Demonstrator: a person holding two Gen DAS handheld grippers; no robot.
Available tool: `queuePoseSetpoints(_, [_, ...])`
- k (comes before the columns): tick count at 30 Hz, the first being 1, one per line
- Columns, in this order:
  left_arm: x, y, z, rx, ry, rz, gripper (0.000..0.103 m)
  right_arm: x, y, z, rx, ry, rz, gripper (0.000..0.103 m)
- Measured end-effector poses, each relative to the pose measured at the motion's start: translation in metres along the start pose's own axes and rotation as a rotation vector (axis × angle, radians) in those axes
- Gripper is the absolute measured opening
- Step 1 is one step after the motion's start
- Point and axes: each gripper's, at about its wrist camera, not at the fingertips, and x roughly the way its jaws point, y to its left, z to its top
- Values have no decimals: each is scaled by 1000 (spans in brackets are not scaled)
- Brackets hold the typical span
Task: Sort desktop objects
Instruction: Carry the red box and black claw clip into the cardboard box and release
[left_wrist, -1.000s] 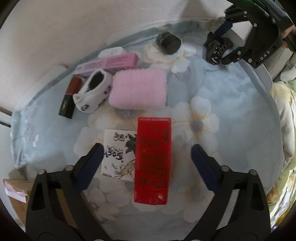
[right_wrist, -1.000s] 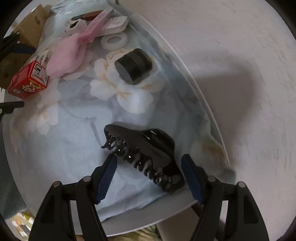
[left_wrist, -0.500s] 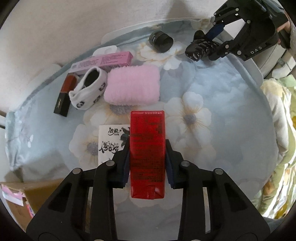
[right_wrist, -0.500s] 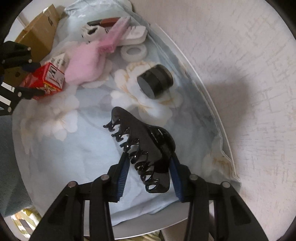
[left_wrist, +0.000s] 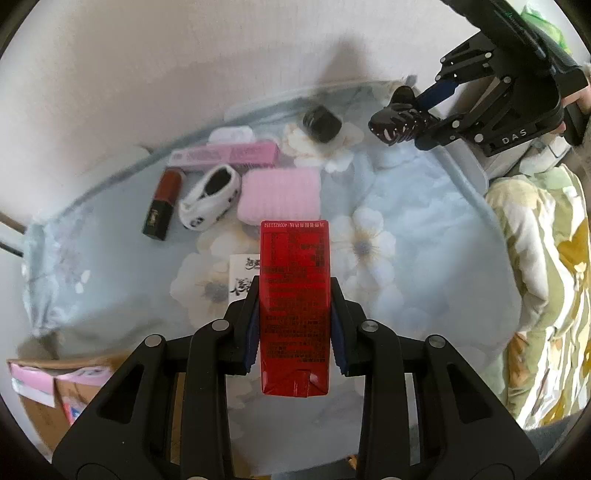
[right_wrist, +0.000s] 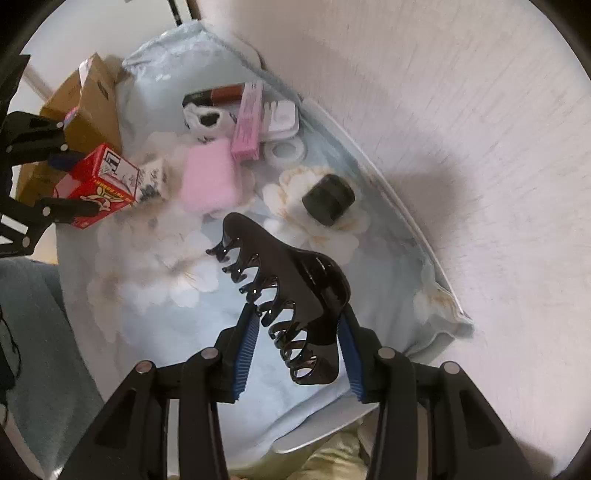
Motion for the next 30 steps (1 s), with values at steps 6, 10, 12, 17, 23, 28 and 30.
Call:
queuePoseSetpoints(6, [-44,3,-2,52,-22,19,29,-31,9,22,46,9,-3,39])
queuePoseSetpoints(10, [-75,21,-7,46,-52,15,29,-63,42,38,73,-31,18,39])
queuePoseSetpoints(12, [-86,30,-11,36,-63,17,29,-75,59,48,65,-45,9,39])
queuePoseSetpoints(17, [-121,69,-30,-6,-99,17,29,-86,108,87,49,-91,41,39])
queuePoseSetpoints(23, [-144,114,-60,-63,-116,51,29,-83,174,125,-22,-92,25,39])
queuePoseSetpoints(28, [-144,164,-98,-150,-78,81,29,-71,224,157,-59,-70,5,39])
queuePoseSetpoints(30, [-142,182,-112,-184,-66,101,29,-64,243,171,-70,-69,20,39])
